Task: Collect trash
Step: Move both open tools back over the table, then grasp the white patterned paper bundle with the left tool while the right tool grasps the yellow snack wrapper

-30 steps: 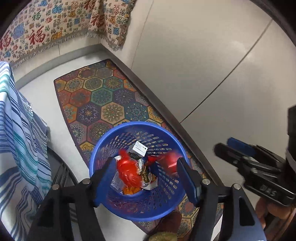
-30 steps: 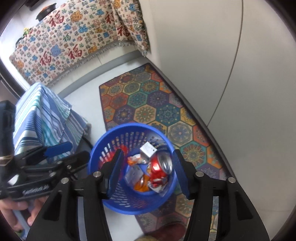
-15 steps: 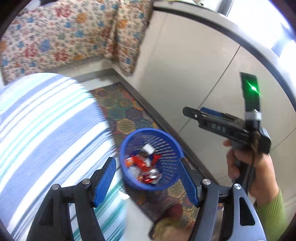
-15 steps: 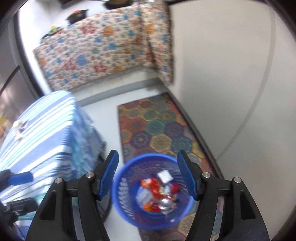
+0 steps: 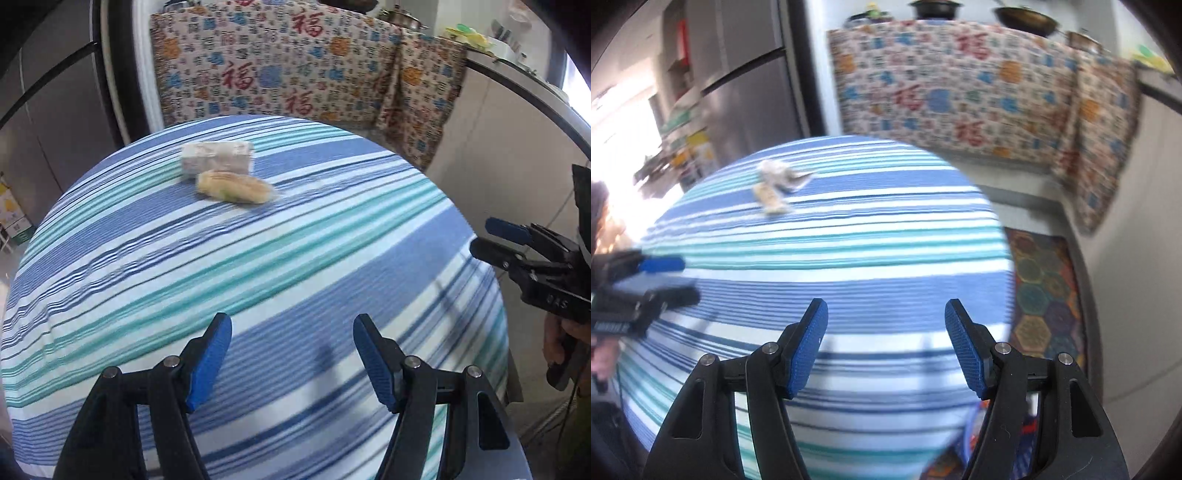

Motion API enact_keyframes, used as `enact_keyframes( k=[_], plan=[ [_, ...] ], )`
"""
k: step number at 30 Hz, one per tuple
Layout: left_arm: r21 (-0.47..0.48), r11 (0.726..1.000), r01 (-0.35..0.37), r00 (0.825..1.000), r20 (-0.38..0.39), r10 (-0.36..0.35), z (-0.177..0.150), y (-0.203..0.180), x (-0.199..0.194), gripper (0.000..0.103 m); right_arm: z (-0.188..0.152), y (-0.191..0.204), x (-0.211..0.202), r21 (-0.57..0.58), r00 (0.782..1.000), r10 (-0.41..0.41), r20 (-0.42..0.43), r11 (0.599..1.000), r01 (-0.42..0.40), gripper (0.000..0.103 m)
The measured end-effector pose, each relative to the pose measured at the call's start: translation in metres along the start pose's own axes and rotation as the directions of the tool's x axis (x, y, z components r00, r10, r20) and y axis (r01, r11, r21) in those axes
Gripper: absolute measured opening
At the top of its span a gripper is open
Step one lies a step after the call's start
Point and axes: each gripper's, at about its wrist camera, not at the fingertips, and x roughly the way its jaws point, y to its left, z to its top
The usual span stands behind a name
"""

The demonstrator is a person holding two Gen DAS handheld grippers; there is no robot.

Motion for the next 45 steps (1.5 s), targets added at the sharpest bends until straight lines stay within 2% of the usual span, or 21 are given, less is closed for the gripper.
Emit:
enact_keyframes(
  k=[6,10,16,20,26,27,29,30,32,35,41,45],
  plan=[
    [-0.035,0.997,-0.073,0.997,-0.010,0.073,0.006,0.066,0.018,0.070,0.027,0.060,0.043,-0.101,0.996,0.080,-0.034,0.991,-0.083,0.068],
    [-0.036,0.997,-0.075,0.997,-0.028,0.074,0.006,0.089,0.029,0.070,0.049,0.092,0.071,-0.146,0.990,0.130,-0.051,0.980,-0.136,0.068],
    [0.023,0.998,-0.064,0.998,0.005,0.064,0.005,0.088,0.029,0.072,0.088,0.141,0.115,-0.260,0.981,0.164,-0.101,0.948,-0.185,0.068],
    [0.035,0.998,-0.049,0.999,0.013,0.048,0.005,0.090,0.028,0.073,0.107,0.158,0.140,-0.298,0.975,0.174,-0.136,0.932,-0.208,0.068],
    [0.038,0.998,-0.050,0.999,0.015,0.049,0.005,0.090,0.030,0.075,0.111,0.171,0.165,-0.325,0.970,0.150,-0.190,0.923,-0.206,0.065],
    [0.037,0.998,-0.050,0.999,0.016,0.050,0.005,0.090,0.030,0.075,0.112,0.171,0.168,-0.325,0.969,0.149,-0.195,0.922,-0.208,0.062],
    [0.034,0.998,-0.053,0.998,0.018,0.053,0.005,0.089,0.031,0.076,0.110,0.171,0.171,-0.322,0.968,0.142,-0.207,0.924,-0.205,0.039],
    [0.034,0.998,-0.054,0.998,0.019,0.053,0.005,0.089,0.031,0.077,0.110,0.169,0.171,-0.312,0.969,0.137,-0.206,0.929,-0.198,0.020],
    [0.031,0.998,-0.054,0.998,0.022,0.053,0.005,0.090,0.032,0.078,0.108,0.161,0.163,-0.261,0.966,0.158,-0.202,0.943,-0.209,0.018],
    [0.029,0.998,-0.056,0.998,0.025,0.055,0.007,0.090,0.034,0.080,0.099,0.152,0.139,-0.244,0.971,0.158,-0.182,0.949,-0.200,0.018],
    [0.028,0.998,-0.052,0.998,0.027,0.051,0.010,0.090,0.037,0.081,0.062,0.119,0.078,-0.166,0.986,0.101,-0.134,0.978,-0.123,0.018],
    [0.002,1.000,0.006,0.999,0.036,-0.006,0.024,0.088,0.043,0.080,0.040,0.103,0.054,-0.116,0.991,0.069,-0.118,0.990,-0.082,0.018]
  ],
)
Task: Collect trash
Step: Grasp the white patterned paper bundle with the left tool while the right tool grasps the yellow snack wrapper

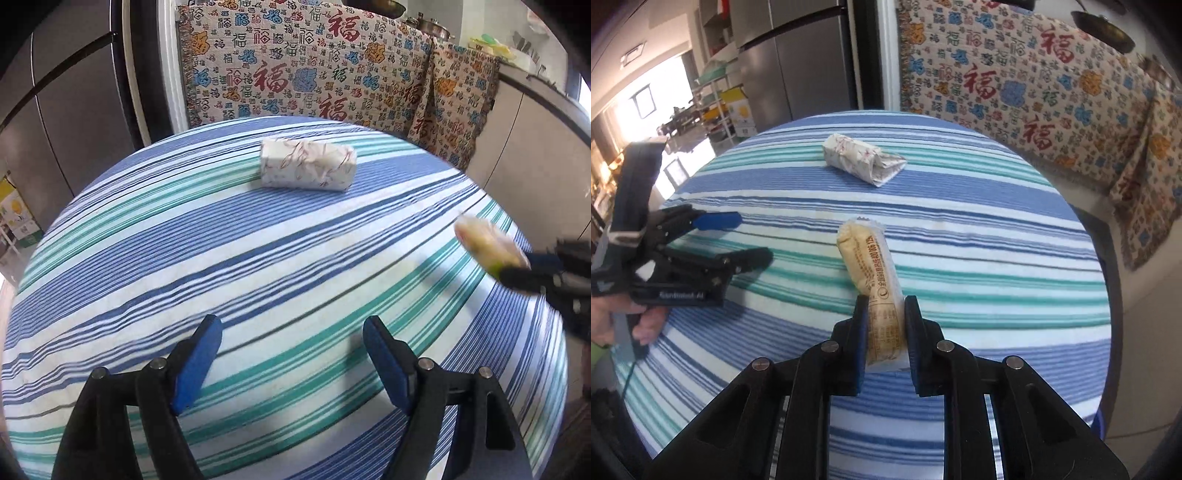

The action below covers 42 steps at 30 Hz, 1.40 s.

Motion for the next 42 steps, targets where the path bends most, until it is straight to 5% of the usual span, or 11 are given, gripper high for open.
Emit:
enact_keyframes(
  k=[12,19,28,31,33,34,37,42],
  plan=[
    [0.048,0.998,0.034,0.997,0.071,-0.037,0.105,-0.004,0.018,0.080,-0.018,-0.021,-0.014,0.050,1.000,-0.004,0.010,0.999,0.004,0.018],
    [0.121,0.988,0.093,0.994,0.044,-0.099,0.111,-0.008,0.041,0.081,-0.016,-0.021,-0.017,0.051,1.000,0.008,0.020,0.999,-0.009,0.018],
    [0.112,0.993,0.025,1.000,-0.005,-0.025,0.117,0.001,0.073,0.081,-0.012,-0.017,-0.011,0.045,1.000,0.017,0.017,0.999,-0.018,0.018],
    [0.094,0.994,0.050,0.999,0.009,-0.051,0.115,0.007,0.074,0.080,-0.012,-0.017,-0.010,0.042,1.000,0.023,0.012,0.999,-0.023,0.018],
    [0.073,0.993,0.088,0.996,0.011,-0.089,0.113,0.010,0.075,0.067,-0.013,-0.017,-0.011,0.039,1.000,0.023,0.011,0.999,-0.024,0.018],
    [0.065,0.991,0.114,0.993,0.015,-0.115,0.111,0.011,0.073,0.043,-0.013,-0.017,-0.010,0.039,1.000,0.023,0.010,0.999,-0.023,0.018],
    [0.075,0.990,0.123,0.992,0.019,-0.124,0.107,0.008,0.068,0.006,-0.013,-0.017,-0.012,0.038,1.000,0.023,0.012,0.999,-0.024,0.018],
    [0.135,0.984,0.118,0.992,0.025,-0.123,0.094,-0.003,0.058,0.003,-0.014,-0.021,-0.016,0.043,1.000,0.026,0.014,0.999,-0.026,0.018]
  ],
)
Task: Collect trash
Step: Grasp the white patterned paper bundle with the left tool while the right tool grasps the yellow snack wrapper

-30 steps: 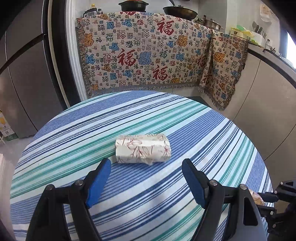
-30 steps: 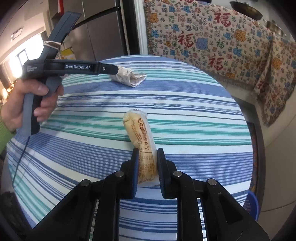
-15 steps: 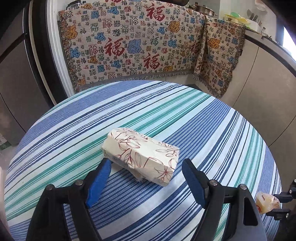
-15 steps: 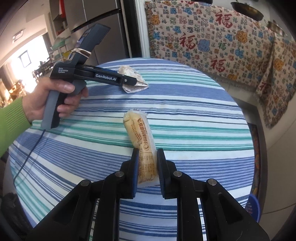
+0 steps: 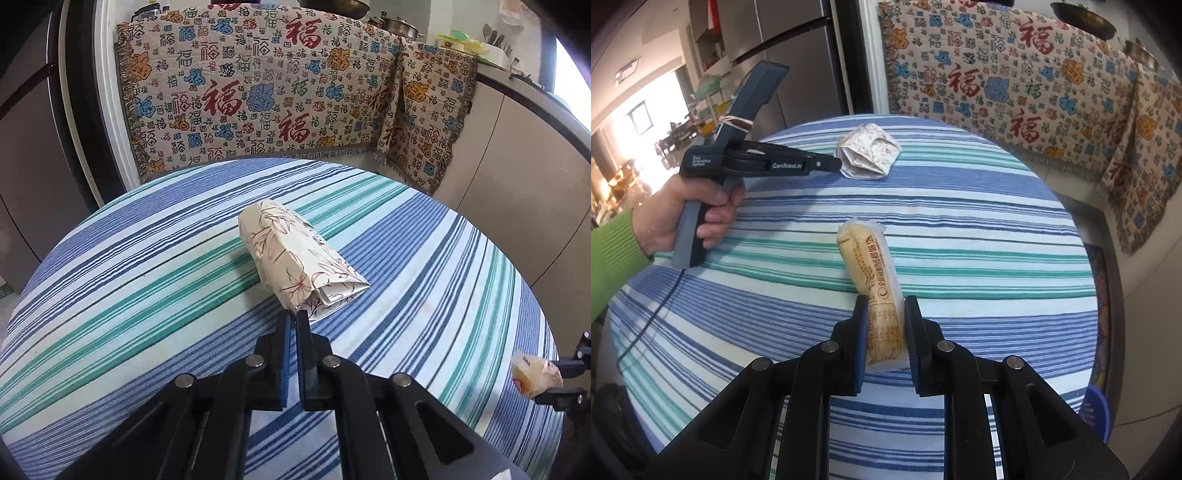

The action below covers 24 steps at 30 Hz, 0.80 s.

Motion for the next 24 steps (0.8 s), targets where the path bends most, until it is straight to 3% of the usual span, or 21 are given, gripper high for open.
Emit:
enact_keyframes(
  k=[4,6,7,8,12,16,18,19,24],
  plan=[
    [-0.007,1.000,0.009,1.000,-0.028,-0.009,-0.008,-0.006,-0.013,0.009,0.000,-0.003,-0.004,0.005,1.000,0.000,0.004,1.000,0.000,0.018],
    [-0.012,1.000,0.000,1.000,-0.024,-0.001,-0.005,-0.011,-0.019,0.045,0.000,-0.004,-0.004,0.004,1.000,-0.001,0.002,1.000,0.001,0.018],
    [-0.022,1.000,-0.008,1.000,-0.006,0.008,-0.002,-0.014,-0.024,0.073,0.000,-0.004,-0.004,0.004,1.000,-0.002,0.000,1.000,0.002,0.018],
    [-0.032,0.999,-0.016,1.000,0.022,0.016,0.002,-0.016,-0.028,0.080,0.000,-0.004,-0.004,0.006,1.000,-0.003,-0.002,1.000,0.003,0.018],
    [-0.152,0.988,0.027,1.000,0.019,-0.024,0.030,-0.008,-0.019,0.080,-0.001,0.000,-0.003,-0.002,1.000,0.001,-0.005,1.000,-0.001,0.018],
    [-0.240,0.970,0.029,0.994,-0.092,-0.053,0.044,0.005,0.020,0.077,-0.001,0.002,-0.006,-0.006,1.000,0.000,0.004,1.000,0.000,0.018],
    [-0.280,0.959,0.045,0.991,-0.112,-0.079,0.042,0.010,0.029,0.037,-0.002,-0.001,-0.010,0.003,1.000,-0.008,0.014,1.000,0.008,0.018],
    [-0.284,0.957,0.063,0.990,-0.107,-0.097,0.041,0.010,0.029,0.036,-0.002,-0.003,-0.013,0.007,1.000,-0.009,0.018,1.000,0.009,0.018],
    [-0.214,0.977,0.024,0.997,-0.062,-0.038,0.028,-0.012,0.004,0.034,-0.007,-0.017,-0.030,0.035,0.999,-0.026,0.040,0.999,0.024,0.018]
  ],
)
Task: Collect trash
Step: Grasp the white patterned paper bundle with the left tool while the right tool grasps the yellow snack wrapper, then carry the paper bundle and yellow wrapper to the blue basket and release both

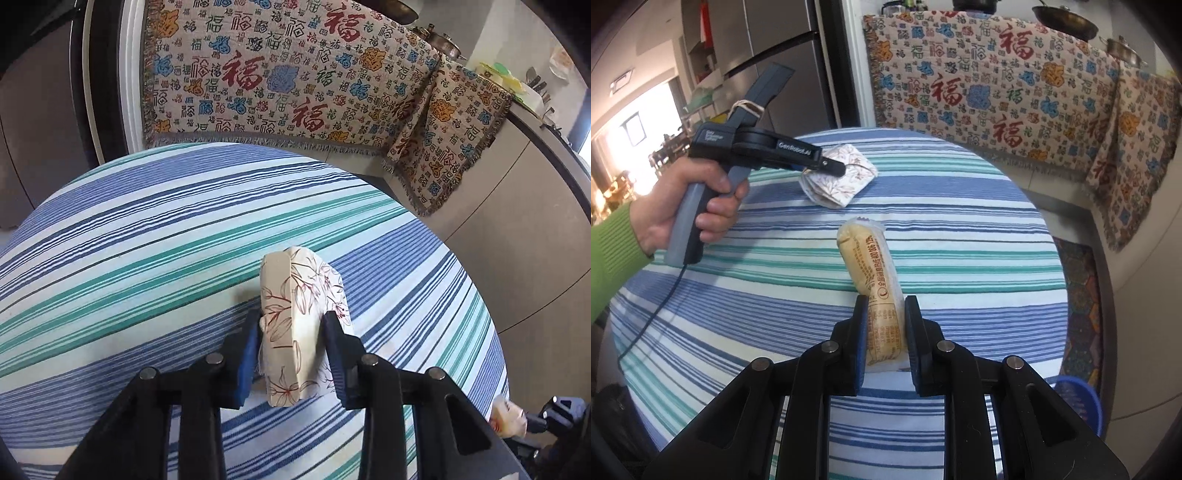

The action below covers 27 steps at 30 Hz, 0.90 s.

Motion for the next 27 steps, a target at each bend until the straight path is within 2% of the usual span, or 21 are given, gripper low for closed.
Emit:
enact_keyframes(
  k=[3,12,18,23,27],
  plan=[
    [0.027,0.999,-0.032,0.999,0.033,0.031,-0.011,-0.017,-0.017,0.034,-0.003,-0.012,-0.010,0.024,1.000,-0.013,0.010,1.000,0.013,0.018],
    [0.096,0.994,-0.060,0.996,0.064,0.054,-0.038,-0.091,-0.049,0.034,-0.015,-0.048,-0.042,0.134,0.999,-0.020,0.043,0.991,0.014,0.018],
    [0.175,0.983,-0.058,0.996,0.078,0.045,-0.051,-0.146,-0.063,0.034,-0.028,-0.071,-0.074,0.197,0.996,-0.041,0.076,0.980,0.025,0.018],
    [0.246,0.969,-0.006,0.997,0.071,-0.011,-0.063,-0.200,-0.065,0.034,-0.047,-0.102,-0.101,0.268,0.993,-0.076,0.092,0.962,0.049,0.018],
    [0.306,0.948,0.082,0.994,0.037,-0.098,-0.076,-0.253,-0.059,0.034,-0.072,-0.144,-0.124,0.351,0.989,-0.124,0.085,0.932,0.087,0.018]
  ],
)
